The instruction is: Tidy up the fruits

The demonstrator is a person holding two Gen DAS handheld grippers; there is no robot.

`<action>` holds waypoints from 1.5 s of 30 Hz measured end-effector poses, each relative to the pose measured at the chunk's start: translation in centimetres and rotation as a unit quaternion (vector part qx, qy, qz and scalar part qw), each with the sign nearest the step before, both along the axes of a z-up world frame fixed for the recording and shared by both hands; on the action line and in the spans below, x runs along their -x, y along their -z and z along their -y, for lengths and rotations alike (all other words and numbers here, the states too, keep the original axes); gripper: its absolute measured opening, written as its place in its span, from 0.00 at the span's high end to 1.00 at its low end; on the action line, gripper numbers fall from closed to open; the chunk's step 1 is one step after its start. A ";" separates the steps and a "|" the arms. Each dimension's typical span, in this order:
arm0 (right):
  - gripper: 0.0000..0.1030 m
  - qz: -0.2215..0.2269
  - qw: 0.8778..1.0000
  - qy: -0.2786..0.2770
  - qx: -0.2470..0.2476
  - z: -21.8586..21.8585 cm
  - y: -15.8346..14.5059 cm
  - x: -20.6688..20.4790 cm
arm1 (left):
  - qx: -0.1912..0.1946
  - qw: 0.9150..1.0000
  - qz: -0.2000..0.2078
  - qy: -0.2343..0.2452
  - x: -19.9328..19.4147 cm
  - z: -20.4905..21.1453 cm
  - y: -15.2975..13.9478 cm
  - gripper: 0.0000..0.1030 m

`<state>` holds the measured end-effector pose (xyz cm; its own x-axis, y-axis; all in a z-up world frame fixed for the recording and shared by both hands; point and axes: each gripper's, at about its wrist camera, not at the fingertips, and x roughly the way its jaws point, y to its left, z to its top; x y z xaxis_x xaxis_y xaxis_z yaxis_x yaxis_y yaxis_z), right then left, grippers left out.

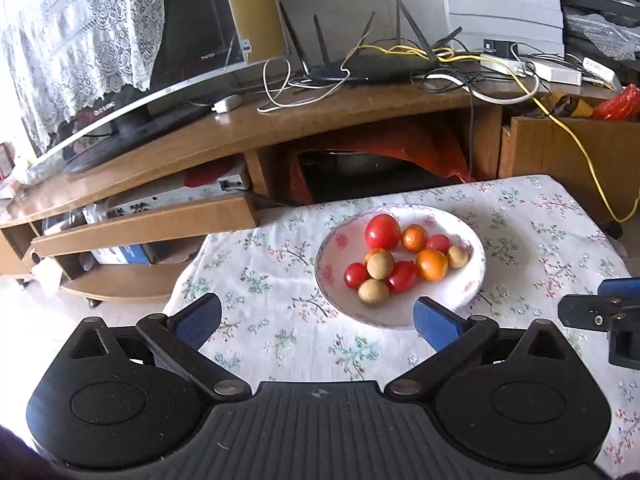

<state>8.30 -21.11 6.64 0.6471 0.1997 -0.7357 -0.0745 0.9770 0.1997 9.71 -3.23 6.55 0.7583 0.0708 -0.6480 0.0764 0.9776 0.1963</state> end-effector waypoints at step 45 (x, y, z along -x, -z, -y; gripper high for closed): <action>0.64 -0.041 0.999 -0.023 0.007 -1.9 1.1 8.2 | 0.080 0.992 -0.099 0.025 6.9 -1.5 1.3 0.00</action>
<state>0.08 -19.23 5.58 0.5746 0.2166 -0.7892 -0.1023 0.9758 0.1933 2.79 -1.69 5.22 0.6156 -0.0787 -0.7841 0.1467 0.9891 0.0158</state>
